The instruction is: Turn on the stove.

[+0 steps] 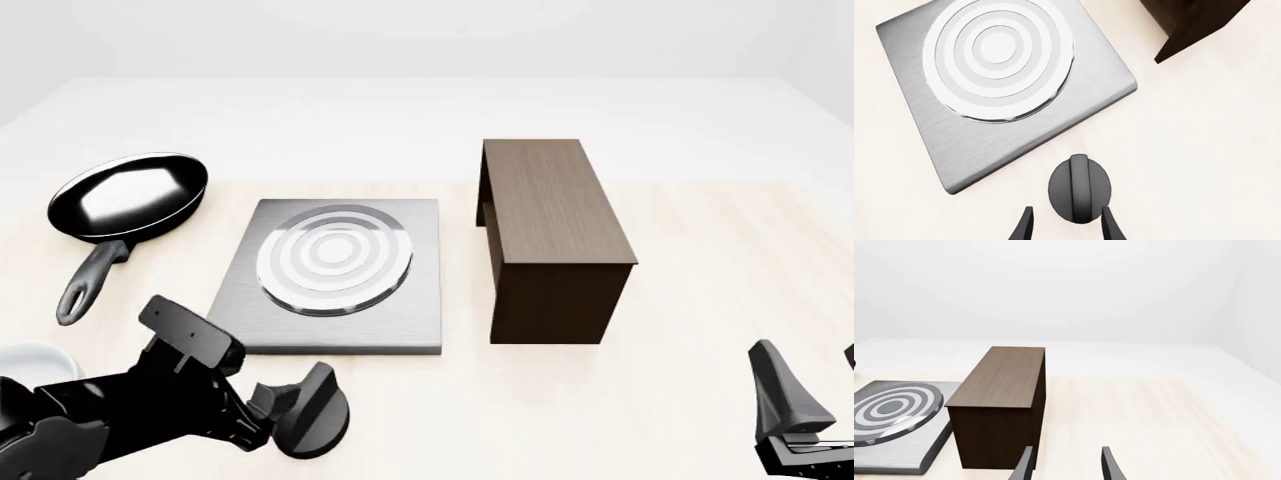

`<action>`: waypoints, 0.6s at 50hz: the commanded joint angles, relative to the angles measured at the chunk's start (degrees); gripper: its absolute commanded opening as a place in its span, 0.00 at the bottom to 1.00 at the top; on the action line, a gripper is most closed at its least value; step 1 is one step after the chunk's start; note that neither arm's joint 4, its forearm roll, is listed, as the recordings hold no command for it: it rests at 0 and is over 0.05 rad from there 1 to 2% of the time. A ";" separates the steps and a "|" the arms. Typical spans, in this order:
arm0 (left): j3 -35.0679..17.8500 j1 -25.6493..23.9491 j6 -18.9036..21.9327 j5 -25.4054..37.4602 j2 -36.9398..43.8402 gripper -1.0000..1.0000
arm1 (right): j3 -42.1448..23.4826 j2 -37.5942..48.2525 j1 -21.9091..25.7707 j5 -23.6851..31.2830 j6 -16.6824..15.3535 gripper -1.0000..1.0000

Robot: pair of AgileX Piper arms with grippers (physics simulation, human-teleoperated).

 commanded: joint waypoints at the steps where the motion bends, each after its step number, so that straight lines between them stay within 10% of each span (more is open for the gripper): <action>1: -3.21 4.02 1.31 5.61 -7.61 1.00 | 0.00 0.01 0.01 -0.01 -0.02 1.00; 30: -12.57 17.02 1.95 5.82 -7.16 1.00 | 0.00 0.02 0.00 -0.01 -0.01 1.00</action>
